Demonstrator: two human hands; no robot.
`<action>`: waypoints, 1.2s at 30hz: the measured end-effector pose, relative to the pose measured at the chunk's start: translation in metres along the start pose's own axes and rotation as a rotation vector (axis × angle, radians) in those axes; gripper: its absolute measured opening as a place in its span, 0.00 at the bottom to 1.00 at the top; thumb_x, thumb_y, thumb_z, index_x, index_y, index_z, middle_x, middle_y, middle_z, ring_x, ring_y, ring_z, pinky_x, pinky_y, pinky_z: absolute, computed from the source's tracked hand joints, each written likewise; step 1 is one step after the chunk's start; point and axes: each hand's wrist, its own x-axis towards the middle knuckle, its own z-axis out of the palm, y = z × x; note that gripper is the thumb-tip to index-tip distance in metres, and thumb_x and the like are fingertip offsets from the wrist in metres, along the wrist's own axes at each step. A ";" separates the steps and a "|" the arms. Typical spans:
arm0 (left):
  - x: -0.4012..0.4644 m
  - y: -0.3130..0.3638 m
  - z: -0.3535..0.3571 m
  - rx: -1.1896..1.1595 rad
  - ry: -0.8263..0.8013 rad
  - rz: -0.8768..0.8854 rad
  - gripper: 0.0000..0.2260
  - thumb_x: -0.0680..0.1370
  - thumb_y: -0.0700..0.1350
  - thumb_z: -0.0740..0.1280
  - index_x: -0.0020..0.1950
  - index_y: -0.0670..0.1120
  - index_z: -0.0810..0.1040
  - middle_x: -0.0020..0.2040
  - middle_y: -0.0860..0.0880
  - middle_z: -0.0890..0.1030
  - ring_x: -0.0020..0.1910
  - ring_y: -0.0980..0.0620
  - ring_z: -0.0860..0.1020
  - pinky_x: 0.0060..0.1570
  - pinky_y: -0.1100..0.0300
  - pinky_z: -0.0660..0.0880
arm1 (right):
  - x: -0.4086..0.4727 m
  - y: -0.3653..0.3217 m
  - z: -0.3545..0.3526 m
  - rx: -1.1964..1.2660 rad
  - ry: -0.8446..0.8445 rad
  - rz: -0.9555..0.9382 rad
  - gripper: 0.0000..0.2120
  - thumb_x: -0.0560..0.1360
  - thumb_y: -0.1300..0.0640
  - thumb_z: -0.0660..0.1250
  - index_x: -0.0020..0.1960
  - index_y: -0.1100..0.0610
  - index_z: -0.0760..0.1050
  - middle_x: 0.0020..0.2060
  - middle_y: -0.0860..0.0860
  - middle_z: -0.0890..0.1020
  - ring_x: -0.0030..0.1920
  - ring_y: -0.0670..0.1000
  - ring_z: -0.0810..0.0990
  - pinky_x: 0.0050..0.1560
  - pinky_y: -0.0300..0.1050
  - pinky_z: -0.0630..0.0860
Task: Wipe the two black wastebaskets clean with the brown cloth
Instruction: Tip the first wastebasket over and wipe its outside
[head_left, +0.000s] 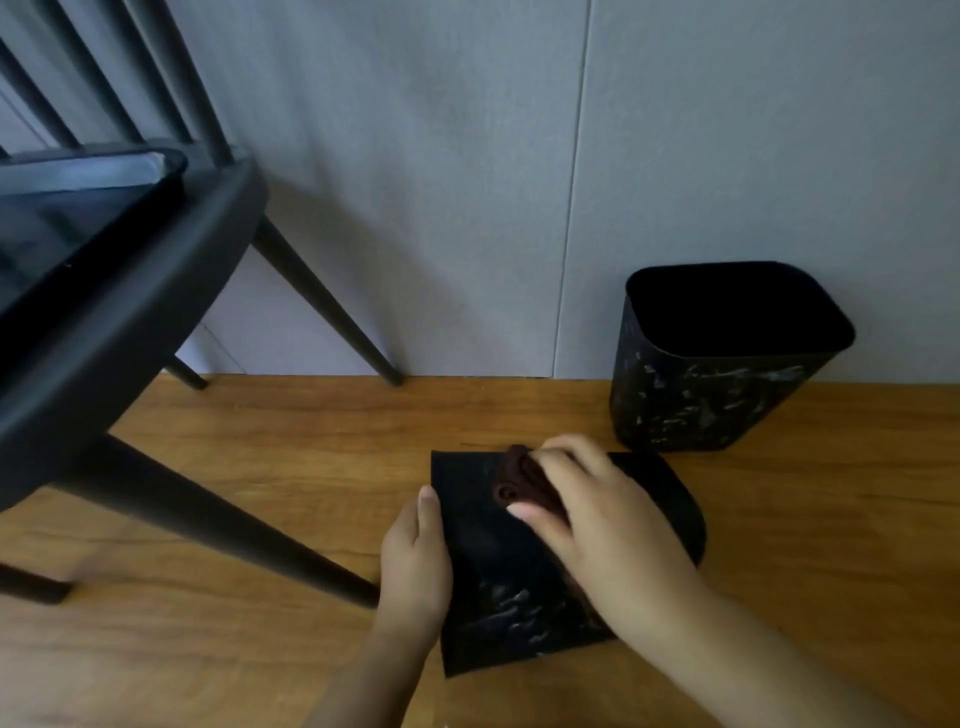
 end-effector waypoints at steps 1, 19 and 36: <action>0.000 -0.002 0.000 0.023 0.006 0.041 0.21 0.82 0.57 0.52 0.47 0.46 0.79 0.41 0.45 0.82 0.42 0.48 0.81 0.44 0.55 0.77 | 0.002 -0.007 0.008 -0.022 -0.024 -0.036 0.23 0.77 0.42 0.60 0.70 0.48 0.67 0.67 0.42 0.67 0.63 0.45 0.72 0.64 0.41 0.70; -0.005 -0.024 0.012 0.270 -0.023 0.254 0.17 0.83 0.50 0.52 0.43 0.47 0.76 0.37 0.48 0.79 0.36 0.55 0.76 0.36 0.61 0.74 | 0.010 0.004 0.051 -0.308 0.091 0.181 0.22 0.71 0.52 0.72 0.64 0.54 0.76 0.61 0.53 0.78 0.55 0.55 0.80 0.52 0.51 0.78; -0.005 -0.025 0.011 0.226 -0.012 0.308 0.14 0.83 0.45 0.52 0.45 0.49 0.75 0.38 0.50 0.80 0.37 0.57 0.78 0.35 0.63 0.74 | 0.009 -0.019 0.054 -0.130 0.047 -0.031 0.22 0.73 0.53 0.70 0.67 0.50 0.73 0.65 0.47 0.75 0.62 0.52 0.76 0.61 0.50 0.73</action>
